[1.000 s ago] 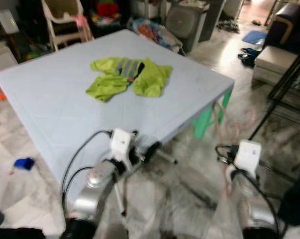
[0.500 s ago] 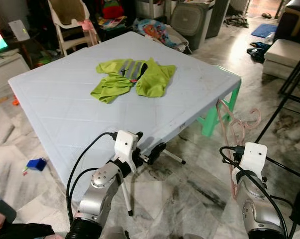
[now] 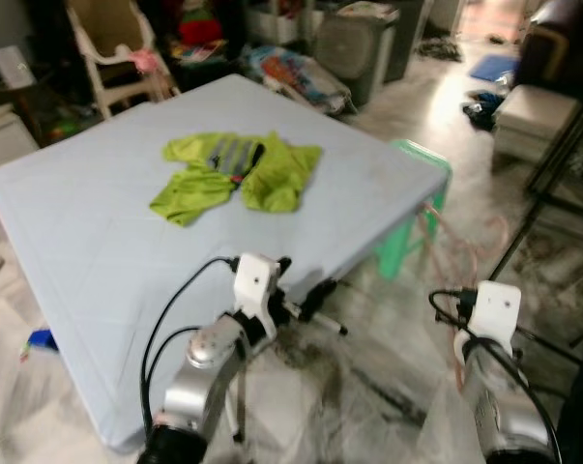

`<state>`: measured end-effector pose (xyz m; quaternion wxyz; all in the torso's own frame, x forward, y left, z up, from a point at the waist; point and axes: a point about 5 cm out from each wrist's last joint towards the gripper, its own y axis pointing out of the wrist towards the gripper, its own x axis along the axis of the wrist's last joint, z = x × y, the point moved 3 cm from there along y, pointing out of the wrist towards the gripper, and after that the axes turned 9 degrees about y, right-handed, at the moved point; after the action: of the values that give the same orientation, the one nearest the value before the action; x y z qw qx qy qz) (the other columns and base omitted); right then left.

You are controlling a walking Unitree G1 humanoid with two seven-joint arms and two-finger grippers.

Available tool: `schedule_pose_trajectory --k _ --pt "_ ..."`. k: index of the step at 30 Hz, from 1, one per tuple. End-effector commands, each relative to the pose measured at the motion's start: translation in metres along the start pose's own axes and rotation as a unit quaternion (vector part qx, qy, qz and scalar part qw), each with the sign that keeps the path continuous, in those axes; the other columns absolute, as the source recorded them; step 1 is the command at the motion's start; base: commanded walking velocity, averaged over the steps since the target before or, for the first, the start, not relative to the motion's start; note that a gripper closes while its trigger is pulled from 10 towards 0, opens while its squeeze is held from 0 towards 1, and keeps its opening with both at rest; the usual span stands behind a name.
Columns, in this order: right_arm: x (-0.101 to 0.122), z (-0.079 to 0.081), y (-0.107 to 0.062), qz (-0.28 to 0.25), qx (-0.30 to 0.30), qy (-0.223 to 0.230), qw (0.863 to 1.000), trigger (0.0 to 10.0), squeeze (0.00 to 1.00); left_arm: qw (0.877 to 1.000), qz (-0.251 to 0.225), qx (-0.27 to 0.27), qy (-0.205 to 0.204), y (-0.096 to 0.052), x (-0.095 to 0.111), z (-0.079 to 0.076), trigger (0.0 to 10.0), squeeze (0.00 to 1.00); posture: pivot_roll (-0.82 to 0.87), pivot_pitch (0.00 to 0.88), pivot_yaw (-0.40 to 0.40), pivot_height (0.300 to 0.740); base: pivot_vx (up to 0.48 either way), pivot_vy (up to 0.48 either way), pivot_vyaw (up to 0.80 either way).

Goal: Hang hanger

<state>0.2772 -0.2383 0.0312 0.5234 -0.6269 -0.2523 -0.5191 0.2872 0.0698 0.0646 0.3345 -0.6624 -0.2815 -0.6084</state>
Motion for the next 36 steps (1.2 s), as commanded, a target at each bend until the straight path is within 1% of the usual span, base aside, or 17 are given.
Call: schedule_pose_trajectory --k 1,6,13,14,15,16,19,20,23,27,30,31,35,36 --pt "0.008 -0.018 0.0 -0.018 -0.034 0.001 0.999 10.0 0.0 1.0 -0.013 -0.015 0.002 0.007 0.007 -0.01 10.0 0.0 -0.1 0.0 0.015 0.74 0.3 -0.371 0.0" --pt "0.008 -0.018 0.0 -0.018 -0.035 0.0 0.999 10.0 0.0 1.0 -0.013 -0.011 0.0 0.008 0.007 -0.009 10.0 0.0 -0.1 0.0 0.016 0.74 0.3 -0.328 0.0" --pt "0.007 -0.021 0.001 -0.015 -0.047 -0.004 0.999 10.0 0.0 1.0 -0.005 0.025 0.008 0.008 0.005 0.0 10.0 0.0 -0.1 0.0 0.018 0.74 0.0 0.0 0.0" --pt "0.005 -0.024 0.0 -0.009 -0.057 -0.011 0.998 10.0 0.0 0.999 -0.004 0.044 0.02 0.008 0.005 0.004 10.0 0.0 -0.1 0.0 0.018 0.74 0.0 0.0 -0.8" --pt "0.002 -0.029 0.0 -0.004 -0.069 -0.01 0.998 10.0 0.0 0.998 0.001 0.061 0.02 0.007 0.003 0.009 10.0 0.0 -0.1 0.0 0.018 0.74 0.0 0.0 -0.8" --pt "0.002 -0.029 0.0 -0.004 -0.069 -0.01 0.998 10.0 0.0 0.998 0.001 0.061 0.02 0.007 0.003 0.009 10.0 0.0 -0.1 0.0 0.018 0.74 0.0 0.0 -0.8" --pt "-0.001 -0.037 0.0 0.001 -0.092 -0.015 0.996 10.0 0.0 0.996 0.004 0.085 0.02 0.004 0.001 0.016 10.0 0.0 -0.1 0.0 0.018 0.74 0.0 0.0 -0.8" --pt "-0.003 -0.04 -0.001 0.009 -0.098 -0.004 0.995 10.0 0.0 0.995 0.005 0.095 0.008 0.002 -0.001 0.02 10.0 0.0 -0.1 0.0 0.018 0.74 0.0 0.0 -0.8" --pt "-0.004 -0.043 -0.001 0.012 -0.104 -0.011 0.994 10.0 0.0 0.995 0.007 0.095 0.004 0.0 -0.002 0.022 10.0 0.0 -0.1 0.0 0.015 0.74 0.0 0.0 -0.8" --pt "-0.004 -0.041 0.0 0.013 -0.099 -0.01 0.995 10.0 0.0 0.996 0.01 0.086 0.004 0.0 -0.003 0.02 10.0 0.0 -0.1 0.0 0.015 0.74 0.0 0.0 -0.8" --pt "-0.003 -0.038 0.001 0.012 -0.094 -0.007 0.995 10.0 0.0 0.996 0.01 0.085 -0.003 0.002 -0.002 0.017 10.0 0.0 -0.1 0.0 0.013 0.74 0.0 0.0 -0.8" --pt "-0.003 -0.038 0.002 0.013 -0.091 -0.006 0.996 10.0 0.0 0.997 0.013 0.082 -0.012 0.002 -0.003 0.016 10.0 0.0 -0.1 0.0 0.013 0.74 0.0 0.0 -0.47" --pt "-0.001 -0.033 0.001 0.008 -0.073 -0.007 0.997 10.0 0.0 0.997 0.007 0.077 -0.011 0.002 -0.001 0.013 10.0 0.0 -0.1 0.0 0.01 0.74 0.0 0.0 0.0" --pt "0.002 -0.028 0.0 -0.002 -0.056 0.006 0.998 10.0 0.0 0.996 -0.003 0.085 -0.003 0.001 0.004 0.014 10.0 0.0 -0.1 0.0 0.009 0.74 0.0 0.0 0.0"
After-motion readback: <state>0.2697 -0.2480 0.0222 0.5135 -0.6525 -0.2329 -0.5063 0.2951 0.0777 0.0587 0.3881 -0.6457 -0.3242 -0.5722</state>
